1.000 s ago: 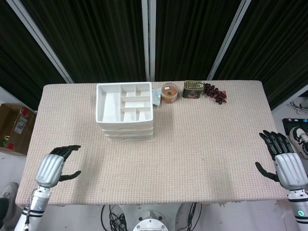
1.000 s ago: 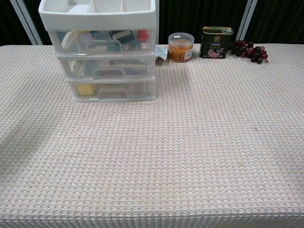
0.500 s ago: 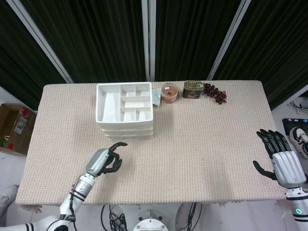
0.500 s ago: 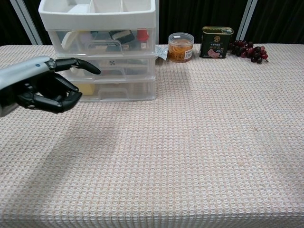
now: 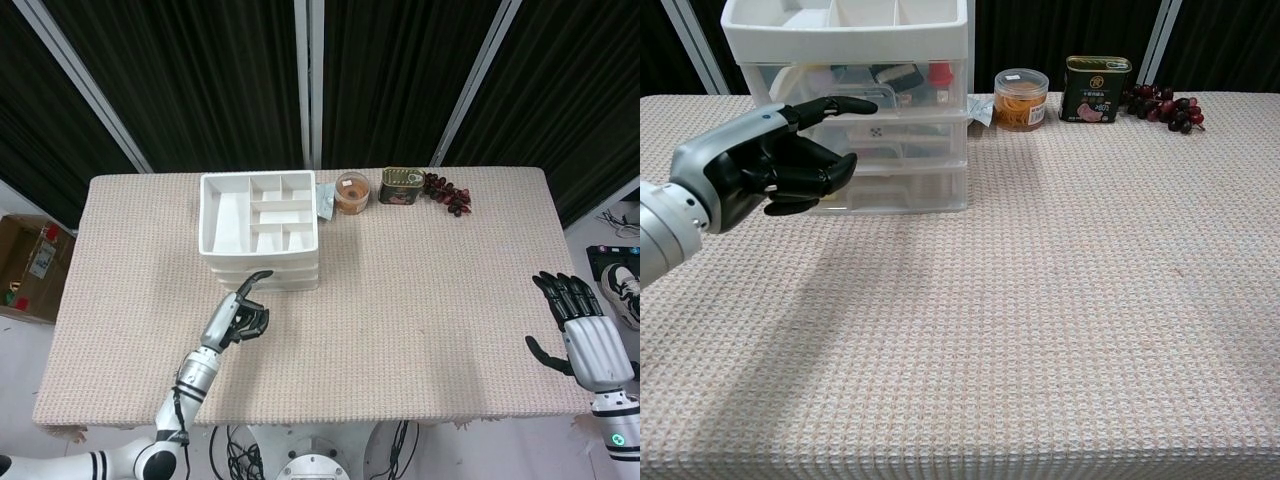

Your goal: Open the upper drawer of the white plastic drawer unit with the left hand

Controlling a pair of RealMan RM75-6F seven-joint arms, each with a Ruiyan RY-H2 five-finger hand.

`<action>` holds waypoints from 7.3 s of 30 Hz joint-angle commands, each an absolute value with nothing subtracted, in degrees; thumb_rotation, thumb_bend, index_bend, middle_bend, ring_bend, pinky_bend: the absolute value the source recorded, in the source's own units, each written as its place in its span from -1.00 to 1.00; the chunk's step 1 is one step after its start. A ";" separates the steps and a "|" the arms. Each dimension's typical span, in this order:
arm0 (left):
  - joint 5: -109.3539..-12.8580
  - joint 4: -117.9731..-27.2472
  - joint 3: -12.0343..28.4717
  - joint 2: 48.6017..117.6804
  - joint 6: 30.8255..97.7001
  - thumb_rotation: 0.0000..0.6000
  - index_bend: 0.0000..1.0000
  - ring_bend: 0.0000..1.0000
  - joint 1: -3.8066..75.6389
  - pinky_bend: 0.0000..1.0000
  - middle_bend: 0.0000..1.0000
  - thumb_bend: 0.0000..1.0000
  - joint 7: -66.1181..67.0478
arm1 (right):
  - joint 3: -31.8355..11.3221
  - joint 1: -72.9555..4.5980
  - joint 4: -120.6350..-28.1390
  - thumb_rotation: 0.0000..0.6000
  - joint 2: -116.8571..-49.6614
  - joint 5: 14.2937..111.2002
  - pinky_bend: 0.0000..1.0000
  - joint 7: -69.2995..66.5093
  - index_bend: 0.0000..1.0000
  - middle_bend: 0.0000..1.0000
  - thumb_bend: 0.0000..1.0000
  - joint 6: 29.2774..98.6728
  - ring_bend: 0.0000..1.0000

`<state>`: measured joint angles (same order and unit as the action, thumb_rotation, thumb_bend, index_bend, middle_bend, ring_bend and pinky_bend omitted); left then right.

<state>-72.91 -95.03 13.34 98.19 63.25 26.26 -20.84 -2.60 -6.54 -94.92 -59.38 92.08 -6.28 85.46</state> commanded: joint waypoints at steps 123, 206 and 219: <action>-80.72 -114.33 4.75 74.17 63.10 1.00 -0.21 0.94 26.91 1.00 0.71 -0.04 -5.55 | -2.68 -5.13 -95.32 1.00 -57.77 92.11 -1.00 -6.15 -1.00 -0.83 -0.54 87.73 -1.00; -93.61 -93.97 7.73 71.80 46.19 1.00 -0.14 0.90 54.20 1.00 0.67 -0.30 24.74 | -3.05 -1.61 -99.97 1.00 -52.53 91.70 -1.00 -4.80 -1.00 -0.83 -0.53 91.39 -1.00; -97.18 -98.60 7.19 67.48 58.31 1.00 0.00 0.90 49.37 1.00 0.68 -0.13 23.80 | -3.31 -2.03 -99.08 1.00 -53.11 91.83 -1.00 -5.54 -1.00 -0.82 -0.53 90.96 -1.00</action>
<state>-95.48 -97.21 7.30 68.83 55.17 50.91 23.97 -3.31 -2.03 -99.08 -53.11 91.83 -5.54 90.96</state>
